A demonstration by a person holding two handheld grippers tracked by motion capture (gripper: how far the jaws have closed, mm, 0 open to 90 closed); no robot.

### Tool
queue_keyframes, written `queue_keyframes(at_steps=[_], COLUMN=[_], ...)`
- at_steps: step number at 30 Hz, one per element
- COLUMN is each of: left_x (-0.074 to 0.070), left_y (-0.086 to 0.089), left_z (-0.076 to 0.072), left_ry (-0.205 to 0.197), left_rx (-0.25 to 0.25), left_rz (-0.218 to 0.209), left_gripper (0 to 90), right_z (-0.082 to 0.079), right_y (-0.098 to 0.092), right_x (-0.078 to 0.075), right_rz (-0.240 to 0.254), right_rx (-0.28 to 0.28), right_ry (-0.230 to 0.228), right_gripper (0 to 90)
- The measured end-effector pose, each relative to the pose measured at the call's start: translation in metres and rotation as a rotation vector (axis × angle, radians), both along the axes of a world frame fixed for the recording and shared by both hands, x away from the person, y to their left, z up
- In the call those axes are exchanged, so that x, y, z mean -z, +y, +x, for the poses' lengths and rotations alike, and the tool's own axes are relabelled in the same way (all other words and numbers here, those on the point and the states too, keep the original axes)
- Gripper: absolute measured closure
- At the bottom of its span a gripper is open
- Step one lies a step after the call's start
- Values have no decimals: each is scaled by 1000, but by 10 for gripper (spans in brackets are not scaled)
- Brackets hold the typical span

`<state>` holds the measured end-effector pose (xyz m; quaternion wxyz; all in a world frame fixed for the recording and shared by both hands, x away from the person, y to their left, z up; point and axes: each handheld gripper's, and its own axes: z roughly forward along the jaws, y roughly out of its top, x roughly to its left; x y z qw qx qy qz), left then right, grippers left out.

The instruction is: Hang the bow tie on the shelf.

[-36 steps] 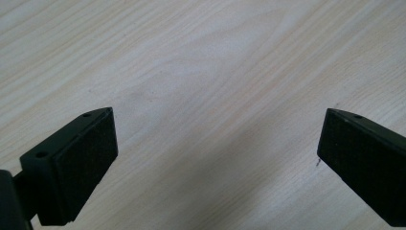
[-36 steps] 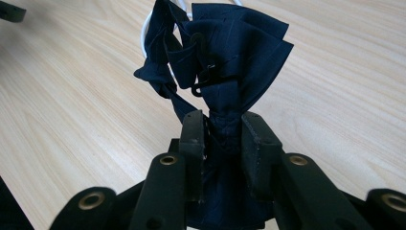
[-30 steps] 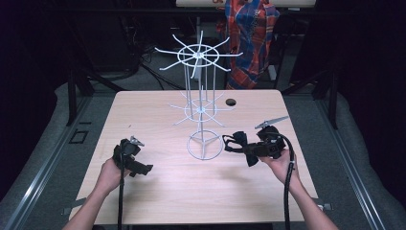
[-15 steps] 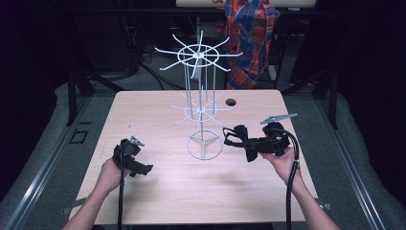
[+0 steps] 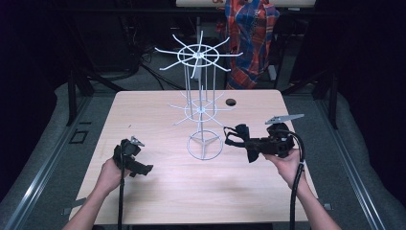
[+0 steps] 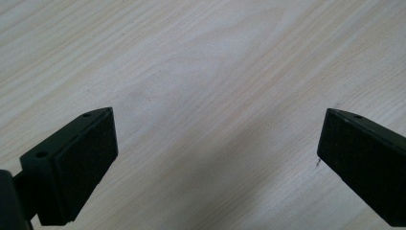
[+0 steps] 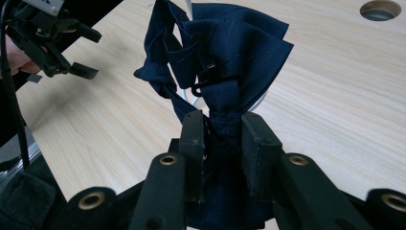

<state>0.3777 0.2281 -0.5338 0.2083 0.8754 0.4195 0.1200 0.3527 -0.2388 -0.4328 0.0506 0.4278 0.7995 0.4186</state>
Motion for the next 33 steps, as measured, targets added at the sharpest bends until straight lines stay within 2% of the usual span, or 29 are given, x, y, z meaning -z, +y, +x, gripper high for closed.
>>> queue_keyframes(at_steps=[6,11,18,27,33], left_x=[0,0,0,0,1], left_y=[0,0,0,0,0], left_z=[0,0,0,0,0], left_ry=[0,0,1,2,2], left_rx=[1,0,1,3,3], left_rz=[-1,-1,-4,-4,-5], left_gripper=[2,2,1,2,2], right_z=[-6,-12,-17,-24,-23], right_y=[1,1,2,-3,-4], right_x=[-5,-13,-19,-24,-26], right_rz=[11,29,26,35,60], right_rx=[-7,-34,-58,-57,-46], right_ry=[-16,-45,-66,-88,-95], right_gripper=[723,723,723,723,723])
